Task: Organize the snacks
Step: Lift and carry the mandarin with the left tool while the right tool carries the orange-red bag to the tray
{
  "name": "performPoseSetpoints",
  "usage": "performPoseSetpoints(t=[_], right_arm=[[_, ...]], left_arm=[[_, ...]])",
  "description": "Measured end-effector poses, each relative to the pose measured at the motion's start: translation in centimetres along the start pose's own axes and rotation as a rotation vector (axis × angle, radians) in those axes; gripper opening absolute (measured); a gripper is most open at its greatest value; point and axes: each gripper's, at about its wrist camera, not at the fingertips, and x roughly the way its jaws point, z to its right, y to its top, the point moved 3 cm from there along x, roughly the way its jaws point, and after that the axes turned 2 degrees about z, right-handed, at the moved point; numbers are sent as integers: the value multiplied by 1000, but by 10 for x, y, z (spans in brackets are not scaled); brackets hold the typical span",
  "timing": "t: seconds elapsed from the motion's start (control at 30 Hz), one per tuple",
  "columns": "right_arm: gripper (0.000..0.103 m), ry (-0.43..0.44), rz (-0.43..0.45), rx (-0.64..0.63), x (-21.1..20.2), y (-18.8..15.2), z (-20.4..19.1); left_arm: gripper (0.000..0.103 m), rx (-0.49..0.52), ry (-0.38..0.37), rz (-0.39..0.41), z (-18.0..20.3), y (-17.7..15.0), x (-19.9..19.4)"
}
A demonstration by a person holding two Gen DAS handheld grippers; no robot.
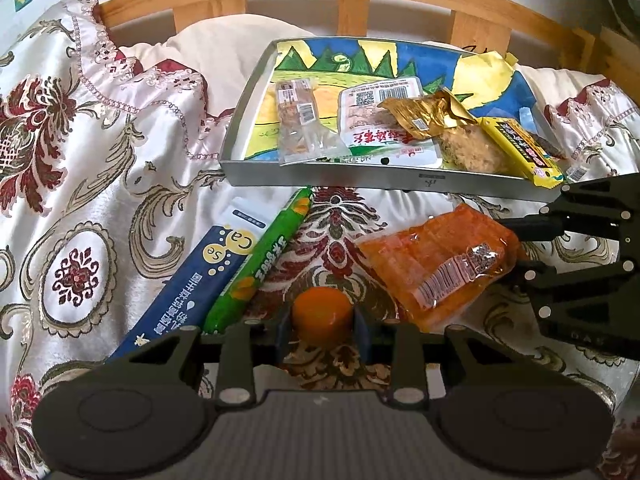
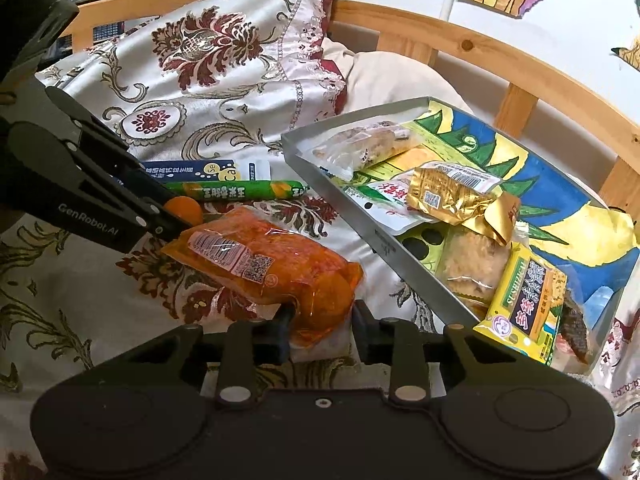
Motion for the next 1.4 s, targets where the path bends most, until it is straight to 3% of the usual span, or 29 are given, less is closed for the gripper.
performPoseSetpoints(t=[0.47, 0.77, 1.13, 1.4], right_arm=[[32, -6, 46, 8, -8, 6, 1], [32, -55, 123, 42, -24, 18, 12], [32, -281, 187, 205, -33, 24, 65], [32, -520, 153, 398, -27, 19, 125]], left_arm=[[36, -59, -3, 43, -9, 10, -7], [36, -134, -23, 124, -19, 41, -16], [36, -170, -45, 275, 1, 130, 25], [36, -88, -40, 293, 24, 144, 74]])
